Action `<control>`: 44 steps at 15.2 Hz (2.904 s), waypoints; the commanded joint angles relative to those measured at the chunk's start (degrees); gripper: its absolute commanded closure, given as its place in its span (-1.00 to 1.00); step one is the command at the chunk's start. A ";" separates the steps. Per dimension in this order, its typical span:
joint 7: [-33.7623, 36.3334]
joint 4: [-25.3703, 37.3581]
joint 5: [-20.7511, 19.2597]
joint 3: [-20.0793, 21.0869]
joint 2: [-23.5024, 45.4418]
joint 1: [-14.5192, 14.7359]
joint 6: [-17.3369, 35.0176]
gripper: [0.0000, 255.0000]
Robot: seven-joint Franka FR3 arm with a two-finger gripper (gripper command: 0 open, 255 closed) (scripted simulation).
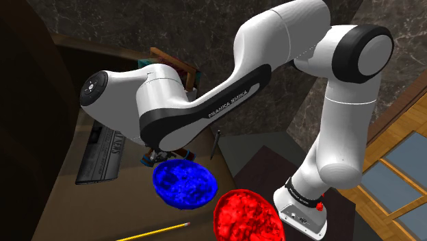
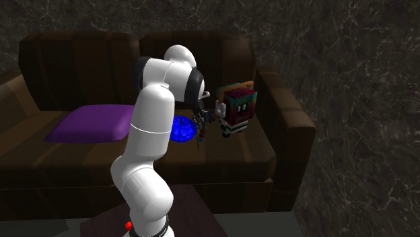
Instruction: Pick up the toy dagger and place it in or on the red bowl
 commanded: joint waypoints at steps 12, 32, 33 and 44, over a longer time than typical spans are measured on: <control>-3.12 3.69 1.83 0.90 -2.22 -0.13 -4.99 1.00; -8.64 15.37 3.02 1.71 -5.29 0.86 -17.77 1.00; -8.73 15.64 3.00 1.71 -5.29 0.91 -18.03 1.00; -5.47 -4.54 18.76 5.66 -26.26 0.53 -14.00 1.00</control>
